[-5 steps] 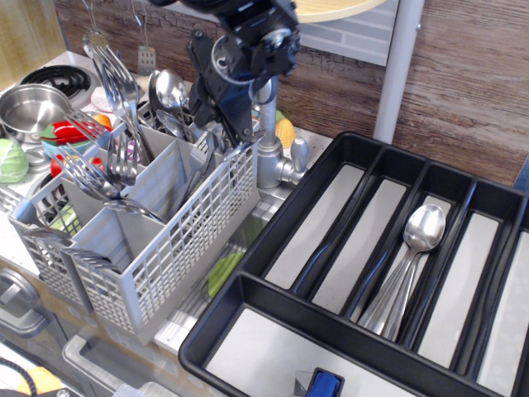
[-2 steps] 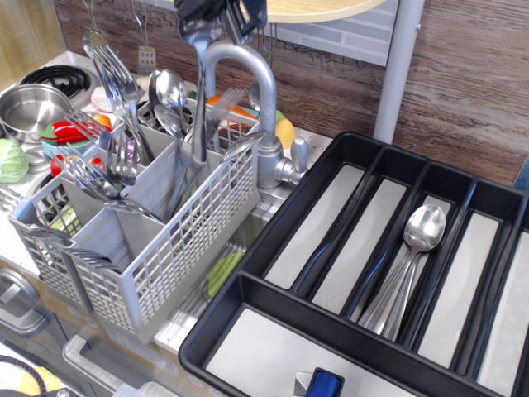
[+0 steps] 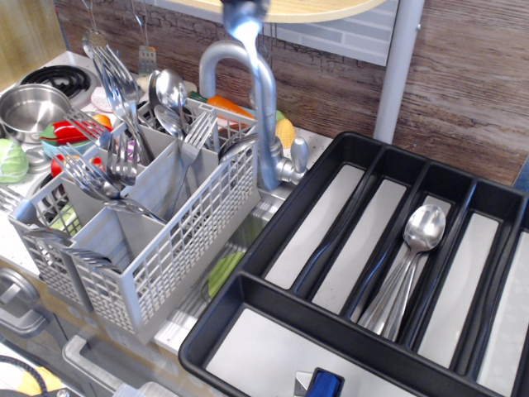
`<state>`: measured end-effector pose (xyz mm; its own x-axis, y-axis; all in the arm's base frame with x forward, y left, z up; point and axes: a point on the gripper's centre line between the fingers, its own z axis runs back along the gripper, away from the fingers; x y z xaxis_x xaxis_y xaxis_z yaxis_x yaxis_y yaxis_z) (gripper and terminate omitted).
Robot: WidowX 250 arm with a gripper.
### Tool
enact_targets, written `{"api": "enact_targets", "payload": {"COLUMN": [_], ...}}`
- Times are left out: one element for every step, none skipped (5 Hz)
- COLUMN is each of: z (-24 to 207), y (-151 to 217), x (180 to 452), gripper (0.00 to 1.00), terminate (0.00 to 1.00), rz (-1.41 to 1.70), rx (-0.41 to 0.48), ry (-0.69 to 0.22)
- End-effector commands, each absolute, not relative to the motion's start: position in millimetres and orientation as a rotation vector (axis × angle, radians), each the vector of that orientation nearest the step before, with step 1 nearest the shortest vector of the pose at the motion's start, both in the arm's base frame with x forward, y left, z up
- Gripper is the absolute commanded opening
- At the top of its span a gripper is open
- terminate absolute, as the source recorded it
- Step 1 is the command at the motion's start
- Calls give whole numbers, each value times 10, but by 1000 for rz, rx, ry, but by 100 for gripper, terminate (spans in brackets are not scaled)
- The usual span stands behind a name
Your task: Put big spoon from basket to tray
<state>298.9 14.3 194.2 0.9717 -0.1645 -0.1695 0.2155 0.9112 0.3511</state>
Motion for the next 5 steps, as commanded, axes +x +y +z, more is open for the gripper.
{"api": "enact_targets", "payload": {"z": [1846,1626,1510,1343,1099], "y": [-66,-242,-393,-429,-417], "x": [3090,3101,3153,3150,3160], "gripper": [0,0,0,0,0], "terminate": [0,0,0,0,0], "rz": [-146,-145,-158,-112,-59], "rx": [274,197,220,222,226], "ry": [90,103,126,162,190]}}
